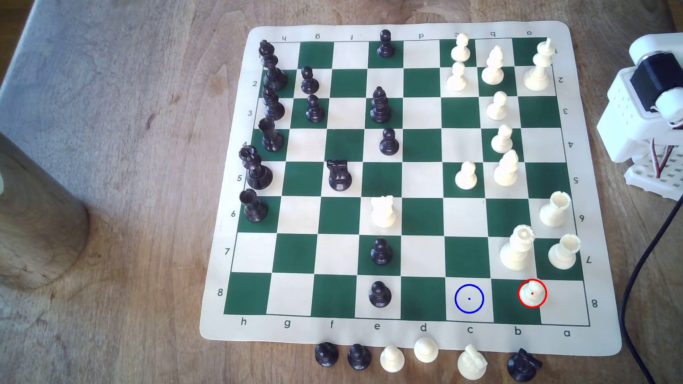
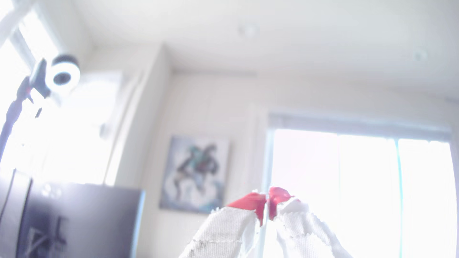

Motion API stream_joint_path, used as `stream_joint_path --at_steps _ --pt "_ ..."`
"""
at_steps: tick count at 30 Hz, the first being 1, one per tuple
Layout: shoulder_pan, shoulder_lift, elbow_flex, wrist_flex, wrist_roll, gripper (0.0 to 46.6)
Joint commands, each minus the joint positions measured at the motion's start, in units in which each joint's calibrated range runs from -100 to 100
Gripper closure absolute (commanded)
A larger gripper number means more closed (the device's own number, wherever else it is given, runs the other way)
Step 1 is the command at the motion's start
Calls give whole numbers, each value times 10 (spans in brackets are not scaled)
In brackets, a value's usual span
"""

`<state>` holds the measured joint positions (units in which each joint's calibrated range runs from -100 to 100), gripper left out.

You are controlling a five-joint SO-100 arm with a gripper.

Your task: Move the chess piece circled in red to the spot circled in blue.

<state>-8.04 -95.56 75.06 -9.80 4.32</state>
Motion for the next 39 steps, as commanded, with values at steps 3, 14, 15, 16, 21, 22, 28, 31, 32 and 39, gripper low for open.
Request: stream_joint_path --at_steps 3,14,15,16,21,22,28,31,32,39 --pt "-7 3 -129 299 -8 464" --pt "-124 86 -292 654 -10 334" --pt "-137 94 -299 672 -12 325" --pt "-153 109 -314 702 -15 319" --pt "-233 225 -381 805 -45 283" --pt "-242 259 -377 806 -51 276" --pt "-257 372 -379 815 -59 291" --pt "-277 419 -391 832 -59 293" --pt "-281 431 -391 832 -59 292" --pt "-292 496 -362 826 -71 291"
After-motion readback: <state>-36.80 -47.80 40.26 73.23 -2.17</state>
